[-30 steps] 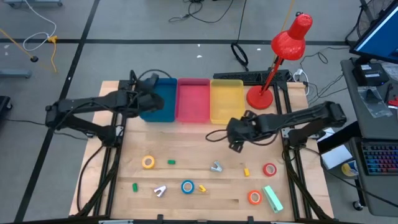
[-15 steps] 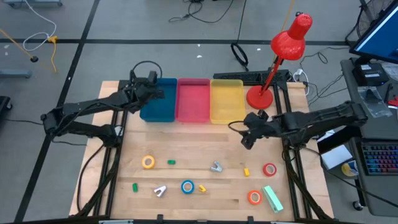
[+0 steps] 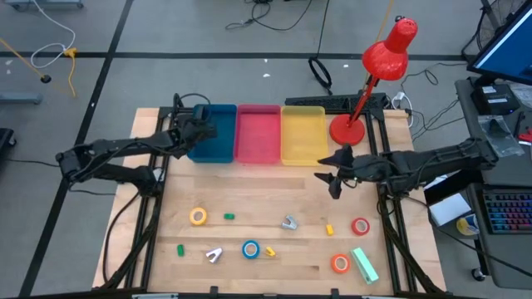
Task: Pick and place Stapler, Stapler remover, tape
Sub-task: Put the black stapler into the blue bin
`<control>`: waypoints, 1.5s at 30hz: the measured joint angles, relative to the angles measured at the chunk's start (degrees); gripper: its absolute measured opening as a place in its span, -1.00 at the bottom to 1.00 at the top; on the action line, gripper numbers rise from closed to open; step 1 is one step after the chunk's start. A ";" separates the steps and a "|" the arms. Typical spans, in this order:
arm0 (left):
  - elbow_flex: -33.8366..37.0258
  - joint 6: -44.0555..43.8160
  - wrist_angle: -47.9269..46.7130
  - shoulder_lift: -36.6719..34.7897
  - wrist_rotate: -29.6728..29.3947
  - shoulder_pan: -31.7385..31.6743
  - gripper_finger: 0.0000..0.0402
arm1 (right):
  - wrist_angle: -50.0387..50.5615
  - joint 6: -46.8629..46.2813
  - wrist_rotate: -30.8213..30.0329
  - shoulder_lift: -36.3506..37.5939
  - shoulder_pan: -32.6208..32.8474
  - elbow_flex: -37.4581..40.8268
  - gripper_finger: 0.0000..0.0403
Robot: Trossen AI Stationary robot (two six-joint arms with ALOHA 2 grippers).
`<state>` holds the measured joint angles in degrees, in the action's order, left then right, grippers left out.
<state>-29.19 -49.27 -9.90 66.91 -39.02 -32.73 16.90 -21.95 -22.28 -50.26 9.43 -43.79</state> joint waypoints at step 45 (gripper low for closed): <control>0.59 12.24 11.27 10.56 1.68 -0.02 0.13 | 3.15 1.65 13.60 0.07 0.15 0.33 0.12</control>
<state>-28.60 -37.02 1.37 77.47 -37.34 -32.76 20.05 -20.30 -8.69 -50.19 9.58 -43.46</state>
